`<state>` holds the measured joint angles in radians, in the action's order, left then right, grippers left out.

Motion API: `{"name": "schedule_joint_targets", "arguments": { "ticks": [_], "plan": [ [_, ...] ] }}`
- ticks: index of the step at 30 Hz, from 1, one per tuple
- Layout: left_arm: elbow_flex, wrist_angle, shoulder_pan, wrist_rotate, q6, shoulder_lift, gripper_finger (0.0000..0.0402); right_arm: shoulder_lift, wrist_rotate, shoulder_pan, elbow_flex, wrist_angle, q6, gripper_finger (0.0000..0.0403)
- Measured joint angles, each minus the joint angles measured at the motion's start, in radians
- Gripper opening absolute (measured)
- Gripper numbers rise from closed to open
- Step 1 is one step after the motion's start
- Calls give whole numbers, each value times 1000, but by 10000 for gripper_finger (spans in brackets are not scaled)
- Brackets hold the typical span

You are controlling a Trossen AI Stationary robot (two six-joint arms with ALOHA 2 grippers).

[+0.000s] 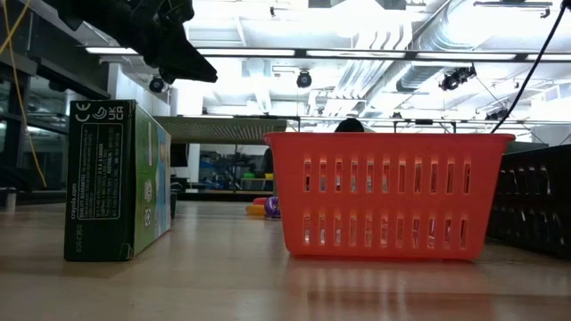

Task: Pick & Place Office Desk Supplies
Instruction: Put the blue rubber band into the red basket

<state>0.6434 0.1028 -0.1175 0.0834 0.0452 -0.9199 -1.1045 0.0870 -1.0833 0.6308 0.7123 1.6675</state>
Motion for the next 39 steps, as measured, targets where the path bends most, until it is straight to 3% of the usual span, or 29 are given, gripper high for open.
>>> {"name": "schedule_joint_targets", "arguments": {
  "ticks": [8, 18, 31, 39],
  "plan": [
    [0, 0, 0, 0, 0, 0, 102, -77, -40, -3, 0, 11, -25, 3],
    [0, 0, 0, 0, 0, 0, 102, -96, 40, -3, 0, -14, -75, 13],
    [0, 0, 0, 0, 0, 0, 102, -96, 53, -3, 0, -13, -79, 97],
    [0, 0, 0, 0, 0, 0, 102, -96, 116, -3, 0, -12, -110, 140]
  ]
}}
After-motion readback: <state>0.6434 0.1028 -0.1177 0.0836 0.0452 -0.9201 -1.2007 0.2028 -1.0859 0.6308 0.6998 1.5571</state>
